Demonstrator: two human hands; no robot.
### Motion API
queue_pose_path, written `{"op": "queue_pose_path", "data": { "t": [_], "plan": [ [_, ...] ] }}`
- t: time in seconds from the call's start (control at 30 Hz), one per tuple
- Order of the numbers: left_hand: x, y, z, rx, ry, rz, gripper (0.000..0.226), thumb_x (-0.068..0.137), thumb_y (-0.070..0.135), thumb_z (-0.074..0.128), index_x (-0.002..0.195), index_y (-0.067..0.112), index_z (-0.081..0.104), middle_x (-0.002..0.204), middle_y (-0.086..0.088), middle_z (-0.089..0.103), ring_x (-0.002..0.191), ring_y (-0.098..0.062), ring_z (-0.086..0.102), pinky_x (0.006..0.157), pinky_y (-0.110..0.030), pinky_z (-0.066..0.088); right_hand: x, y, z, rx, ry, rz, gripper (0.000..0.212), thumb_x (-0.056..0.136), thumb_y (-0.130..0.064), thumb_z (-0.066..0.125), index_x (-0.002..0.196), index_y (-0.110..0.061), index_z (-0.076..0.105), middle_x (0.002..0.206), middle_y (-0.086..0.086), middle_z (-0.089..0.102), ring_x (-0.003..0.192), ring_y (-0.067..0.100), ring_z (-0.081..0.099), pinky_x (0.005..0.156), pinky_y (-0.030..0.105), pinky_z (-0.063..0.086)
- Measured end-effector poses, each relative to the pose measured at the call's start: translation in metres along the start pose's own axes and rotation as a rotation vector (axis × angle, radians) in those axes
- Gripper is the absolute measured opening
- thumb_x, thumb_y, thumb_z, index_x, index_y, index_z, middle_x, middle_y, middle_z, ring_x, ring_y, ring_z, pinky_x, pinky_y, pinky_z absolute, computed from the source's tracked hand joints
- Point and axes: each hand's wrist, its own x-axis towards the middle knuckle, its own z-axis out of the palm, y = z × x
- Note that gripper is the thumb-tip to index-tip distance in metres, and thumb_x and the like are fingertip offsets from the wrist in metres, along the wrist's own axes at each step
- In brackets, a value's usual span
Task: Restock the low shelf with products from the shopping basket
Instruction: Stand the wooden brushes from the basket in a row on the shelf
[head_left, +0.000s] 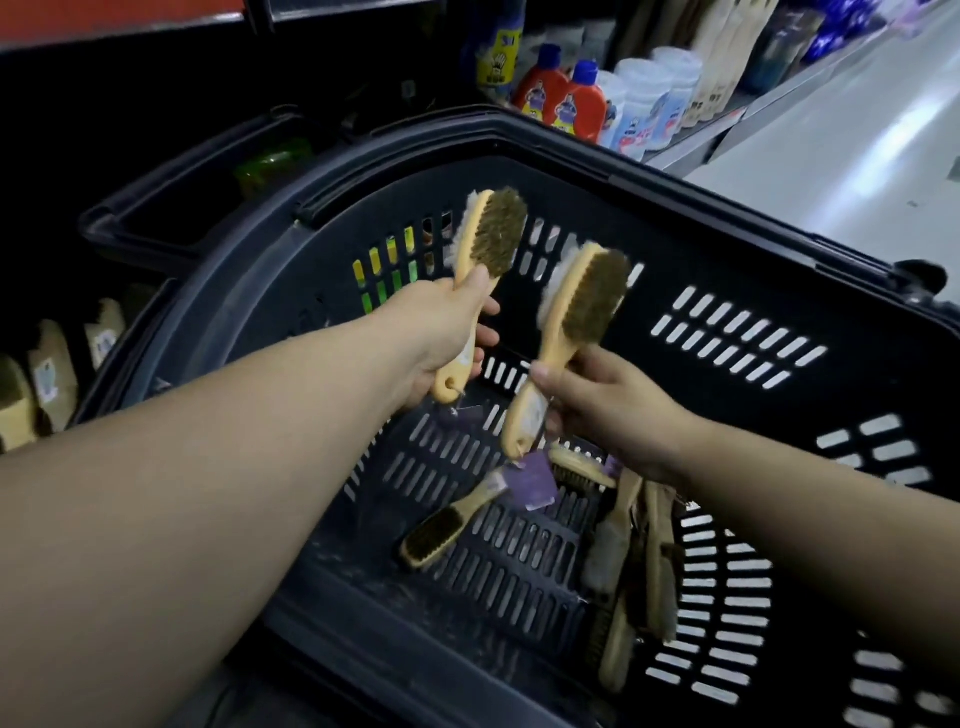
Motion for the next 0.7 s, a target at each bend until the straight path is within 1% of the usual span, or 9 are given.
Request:
{"op": "queue_pose_path", "data": {
  "t": [0.1, 0.2, 0.33, 0.4, 0.43, 0.5, 0.57, 0.63, 0.7],
  "plan": [
    [-0.003, 0.002, 0.002, -0.076, -0.234, -0.084, 0.062, 0.085, 0.062, 0.045, 0.107, 0.006, 0.059, 0.075, -0.008, 0.061, 0.064, -0.02, 0.059, 0.06, -0.029, 0.051, 0.002, -0.026, 0.017, 0.169, -0.02, -0.071, 0.012, 0.092, -0.019, 0.051, 0.096, -0.008, 0.055, 0.066, -0.002, 0.067, 0.054, 0.008, 0.061, 0.055, 0.02, 0.054],
    [-0.003, 0.0, 0.0, -0.091, -0.369, -0.039, 0.063, 0.075, 0.047, 0.063, 0.119, 0.003, 0.053, 0.073, -0.006, 0.058, 0.065, -0.017, 0.055, 0.07, -0.031, 0.049, 0.01, -0.038, 0.025, 0.078, 0.031, -0.103, 0.019, 0.098, -0.019, 0.044, 0.092, -0.007, 0.057, 0.067, 0.001, 0.063, 0.053, 0.006, 0.058, 0.055, 0.018, 0.054],
    [0.003, -0.006, -0.007, -0.008, -0.204, -0.06, 0.039, 0.079, 0.023, 0.069, 0.112, 0.006, 0.06, 0.082, -0.007, 0.064, 0.065, -0.013, 0.059, 0.062, -0.029, 0.05, 0.022, -0.024, 0.02, -0.195, 0.241, -0.211, 0.032, 0.098, -0.028, 0.045, 0.071, -0.014, 0.057, 0.059, -0.003, 0.052, 0.048, 0.002, 0.047, 0.048, 0.014, 0.041],
    [0.006, -0.008, -0.008, 0.056, -0.105, -0.063, 0.024, 0.085, 0.016, 0.066, 0.105, 0.005, 0.059, 0.078, -0.007, 0.063, 0.061, -0.012, 0.058, 0.059, -0.028, 0.05, 0.034, 0.003, 0.018, -0.279, 0.365, -0.129, 0.034, 0.099, -0.031, 0.041, 0.073, -0.016, 0.056, 0.062, -0.002, 0.051, 0.052, 0.005, 0.048, 0.051, 0.02, 0.041],
    [0.007, -0.009, -0.009, 0.065, -0.072, -0.058, 0.019, 0.086, 0.014, 0.065, 0.102, 0.005, 0.058, 0.076, -0.007, 0.062, 0.06, -0.011, 0.058, 0.059, -0.028, 0.05, 0.039, 0.021, 0.019, -0.398, 0.345, -0.056, 0.029, 0.099, -0.03, 0.041, 0.081, -0.015, 0.058, 0.07, 0.001, 0.055, 0.061, 0.009, 0.052, 0.057, 0.026, 0.045],
    [0.009, -0.01, -0.009, 0.071, -0.044, -0.045, 0.013, 0.087, 0.014, 0.064, 0.095, 0.007, 0.056, 0.074, -0.008, 0.061, 0.059, -0.012, 0.058, 0.058, -0.029, 0.05, 0.048, 0.062, 0.024, -0.868, 0.087, 0.086, 0.02, 0.095, -0.022, 0.049, 0.112, -0.013, 0.055, 0.105, 0.008, 0.06, 0.095, 0.02, 0.059, 0.083, 0.036, 0.05],
    [0.01, -0.009, -0.008, 0.073, -0.039, -0.035, 0.013, 0.088, 0.016, 0.063, 0.093, 0.009, 0.054, 0.073, -0.008, 0.061, 0.059, -0.012, 0.06, 0.053, -0.027, 0.053, 0.05, 0.102, 0.033, -1.225, -0.255, 0.139, 0.053, 0.089, -0.018, 0.057, 0.137, -0.017, 0.036, 0.137, 0.011, 0.045, 0.125, 0.027, 0.044, 0.103, 0.041, 0.04],
    [0.01, -0.007, -0.007, 0.041, -0.055, -0.031, 0.011, 0.089, 0.017, 0.062, 0.09, 0.01, 0.054, 0.075, -0.006, 0.062, 0.06, -0.01, 0.063, 0.051, -0.023, 0.055, 0.05, 0.132, 0.047, -1.432, -0.382, 0.084, 0.058, 0.09, -0.019, 0.055, 0.142, -0.016, 0.029, 0.142, 0.013, 0.039, 0.13, 0.031, 0.036, 0.105, 0.044, 0.034],
    [0.01, -0.006, -0.006, 0.017, -0.083, -0.029, 0.011, 0.089, 0.019, 0.062, 0.088, 0.01, 0.055, 0.075, -0.004, 0.063, 0.064, -0.009, 0.065, 0.054, -0.021, 0.056, 0.048, 0.151, 0.059, -1.605, -0.408, 0.007, 0.051, 0.091, -0.023, 0.053, 0.138, -0.013, 0.034, 0.138, 0.015, 0.043, 0.126, 0.033, 0.04, 0.104, 0.046, 0.033]
  ]
}}
